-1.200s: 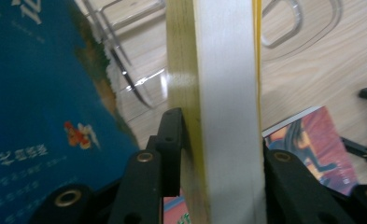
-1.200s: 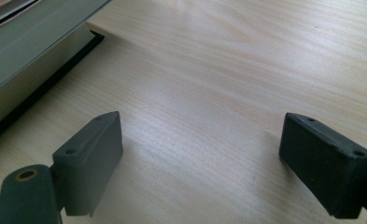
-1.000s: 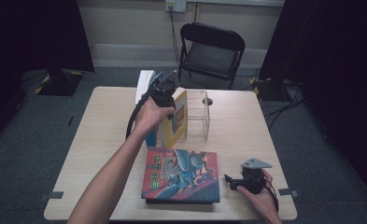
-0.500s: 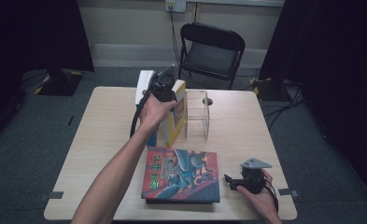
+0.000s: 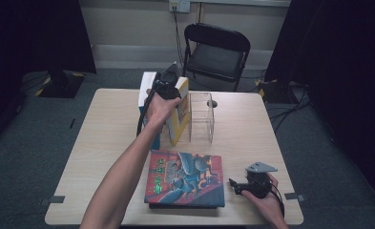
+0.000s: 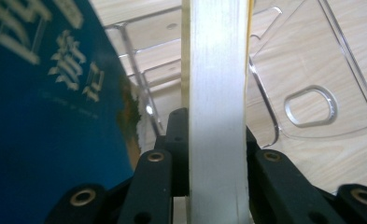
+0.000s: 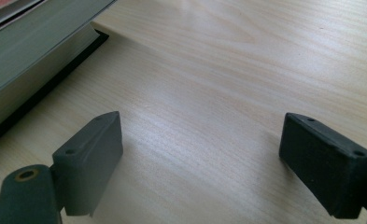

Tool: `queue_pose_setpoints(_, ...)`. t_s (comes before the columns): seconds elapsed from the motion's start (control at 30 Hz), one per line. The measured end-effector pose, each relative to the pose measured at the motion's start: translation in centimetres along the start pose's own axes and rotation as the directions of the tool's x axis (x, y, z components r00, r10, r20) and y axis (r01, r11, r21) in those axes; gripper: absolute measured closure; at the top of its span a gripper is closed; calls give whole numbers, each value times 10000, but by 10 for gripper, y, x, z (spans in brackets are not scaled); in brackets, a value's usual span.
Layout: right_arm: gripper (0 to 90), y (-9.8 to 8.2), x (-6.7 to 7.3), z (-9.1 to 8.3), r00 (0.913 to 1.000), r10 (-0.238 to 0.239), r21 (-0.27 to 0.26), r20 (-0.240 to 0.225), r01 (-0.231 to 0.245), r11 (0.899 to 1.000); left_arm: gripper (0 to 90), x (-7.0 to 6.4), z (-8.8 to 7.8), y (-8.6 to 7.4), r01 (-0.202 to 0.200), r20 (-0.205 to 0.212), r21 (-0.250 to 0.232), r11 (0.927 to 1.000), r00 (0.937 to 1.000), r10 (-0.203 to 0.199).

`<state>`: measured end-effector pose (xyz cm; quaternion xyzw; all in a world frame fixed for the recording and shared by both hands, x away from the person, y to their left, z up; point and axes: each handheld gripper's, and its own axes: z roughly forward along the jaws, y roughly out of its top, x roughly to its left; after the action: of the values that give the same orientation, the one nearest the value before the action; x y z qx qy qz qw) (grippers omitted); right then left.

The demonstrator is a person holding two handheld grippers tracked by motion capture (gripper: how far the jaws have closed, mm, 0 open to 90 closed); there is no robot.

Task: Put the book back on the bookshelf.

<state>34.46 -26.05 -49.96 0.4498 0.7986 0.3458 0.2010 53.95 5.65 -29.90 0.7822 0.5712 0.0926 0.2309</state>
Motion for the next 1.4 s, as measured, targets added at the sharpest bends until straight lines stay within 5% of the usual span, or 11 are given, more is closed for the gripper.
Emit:
queue_pose_setpoints(0.33,134,0,0,0,10000,-7,-1,-3,7,10000,658,-1,-5,-8,-247,1087,-441,9987,9936,294)
queue_pose_setpoints(0.43,134,0,0,0,10000,-5,3,-4,5,10000,654,-4,-10,-11,-439,945,-536,9976,9943,488)
queue_pose_setpoints(0.8,135,0,0,0,10000,-10,1,-7,10,10000,579,-5,-24,-22,-851,1705,-663,9942,9807,953)
queue_pose_setpoints(1.1,134,0,1,0,10000,26,9,9,-26,10000,510,-14,-29,-36,-1308,1757,-986,9865,9735,1466)
queue_pose_setpoints(1.2,134,0,1,0,10000,36,11,4,-36,10000,499,-15,-23,-39,-1461,1606,-649,9871,9748,1548)
queue_pose_setpoints(1.4,134,1,1,0,10000,33,8,-1,-33,10000,528,-15,-19,-38,-1247,1689,-654,9900,9765,1341)
